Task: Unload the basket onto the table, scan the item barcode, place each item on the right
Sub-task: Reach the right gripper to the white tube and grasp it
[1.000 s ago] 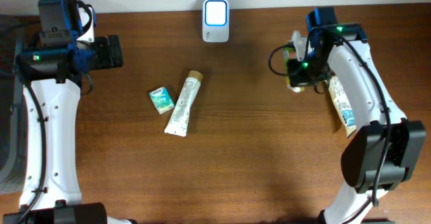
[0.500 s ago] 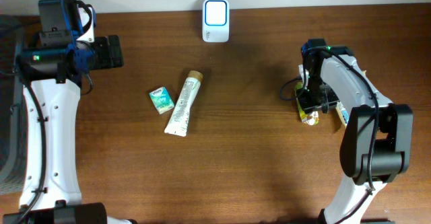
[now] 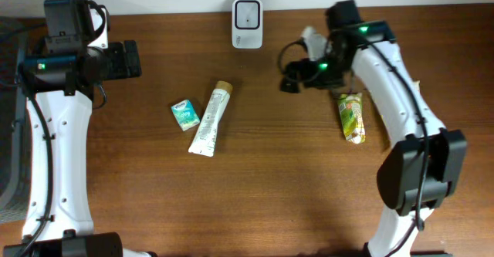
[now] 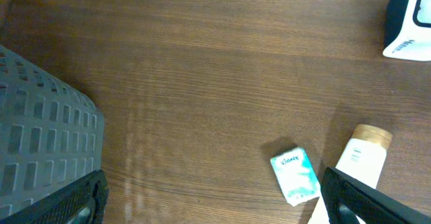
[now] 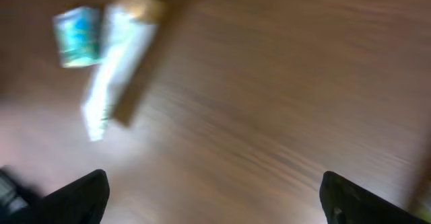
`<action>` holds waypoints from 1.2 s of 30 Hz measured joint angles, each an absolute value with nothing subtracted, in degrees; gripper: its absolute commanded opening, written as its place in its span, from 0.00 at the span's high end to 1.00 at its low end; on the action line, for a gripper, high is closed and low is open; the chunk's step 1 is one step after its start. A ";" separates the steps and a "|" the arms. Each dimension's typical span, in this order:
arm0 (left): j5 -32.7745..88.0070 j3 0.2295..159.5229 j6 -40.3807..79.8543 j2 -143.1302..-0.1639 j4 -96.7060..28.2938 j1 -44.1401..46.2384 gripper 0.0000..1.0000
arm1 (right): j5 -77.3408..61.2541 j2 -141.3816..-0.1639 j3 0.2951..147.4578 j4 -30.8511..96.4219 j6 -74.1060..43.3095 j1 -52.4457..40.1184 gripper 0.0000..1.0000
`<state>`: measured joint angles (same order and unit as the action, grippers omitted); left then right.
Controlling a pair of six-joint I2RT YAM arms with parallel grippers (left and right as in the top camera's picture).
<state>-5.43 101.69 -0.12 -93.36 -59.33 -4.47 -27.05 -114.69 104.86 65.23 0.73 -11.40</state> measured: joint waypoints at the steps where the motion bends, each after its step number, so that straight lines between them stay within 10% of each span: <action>1: -5.43 101.69 -0.12 -93.36 -59.35 -4.47 0.01 | -28.21 -114.69 104.18 63.55 -0.47 -12.73 0.01; 9: -5.45 101.69 -0.12 -93.36 -59.35 -4.47 0.01 | -31.18 -117.51 88.95 31.86 -25.23 -28.91 0.08; 29: -5.43 101.69 -0.12 -93.36 -59.33 -4.47 0.01 | -18.04 -124.99 84.62 15.73 -40.16 -37.67 0.39; 36: -5.43 101.69 -0.12 -93.36 -59.33 -4.47 0.01 | -20.25 -125.45 84.58 15.66 -40.49 -37.19 0.92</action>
<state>-5.43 101.69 -0.12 -93.36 -59.33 -4.47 -20.25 -125.45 84.58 15.66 -40.49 -37.19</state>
